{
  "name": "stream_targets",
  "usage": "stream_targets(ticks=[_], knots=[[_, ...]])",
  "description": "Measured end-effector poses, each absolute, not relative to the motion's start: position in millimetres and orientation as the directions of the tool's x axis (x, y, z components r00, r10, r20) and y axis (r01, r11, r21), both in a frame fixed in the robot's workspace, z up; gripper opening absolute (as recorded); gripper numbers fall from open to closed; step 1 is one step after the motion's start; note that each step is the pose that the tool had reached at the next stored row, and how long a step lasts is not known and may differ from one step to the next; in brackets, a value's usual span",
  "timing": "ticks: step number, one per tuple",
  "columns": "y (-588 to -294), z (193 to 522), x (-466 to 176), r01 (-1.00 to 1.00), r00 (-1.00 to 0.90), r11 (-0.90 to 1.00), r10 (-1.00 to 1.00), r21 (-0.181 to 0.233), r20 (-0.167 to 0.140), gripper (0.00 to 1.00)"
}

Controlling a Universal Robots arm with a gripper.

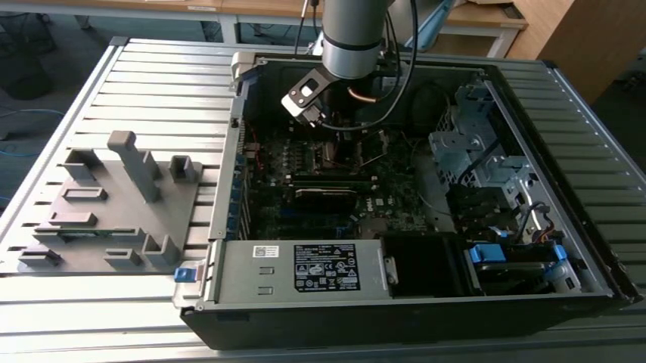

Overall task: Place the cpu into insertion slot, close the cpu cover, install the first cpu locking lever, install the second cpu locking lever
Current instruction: 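Place the cpu into insertion slot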

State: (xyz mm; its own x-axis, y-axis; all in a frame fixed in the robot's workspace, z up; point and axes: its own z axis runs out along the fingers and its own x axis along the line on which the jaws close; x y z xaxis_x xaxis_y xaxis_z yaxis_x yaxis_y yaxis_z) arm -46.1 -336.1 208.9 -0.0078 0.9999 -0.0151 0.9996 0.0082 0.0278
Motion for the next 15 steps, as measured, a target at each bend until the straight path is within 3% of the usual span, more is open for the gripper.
stream_targets(ticks=[15], knots=[[-336.1,201.1,-46.1,1.0,-0.008,0.008,1.0,0.028,-0.015,0.54]])
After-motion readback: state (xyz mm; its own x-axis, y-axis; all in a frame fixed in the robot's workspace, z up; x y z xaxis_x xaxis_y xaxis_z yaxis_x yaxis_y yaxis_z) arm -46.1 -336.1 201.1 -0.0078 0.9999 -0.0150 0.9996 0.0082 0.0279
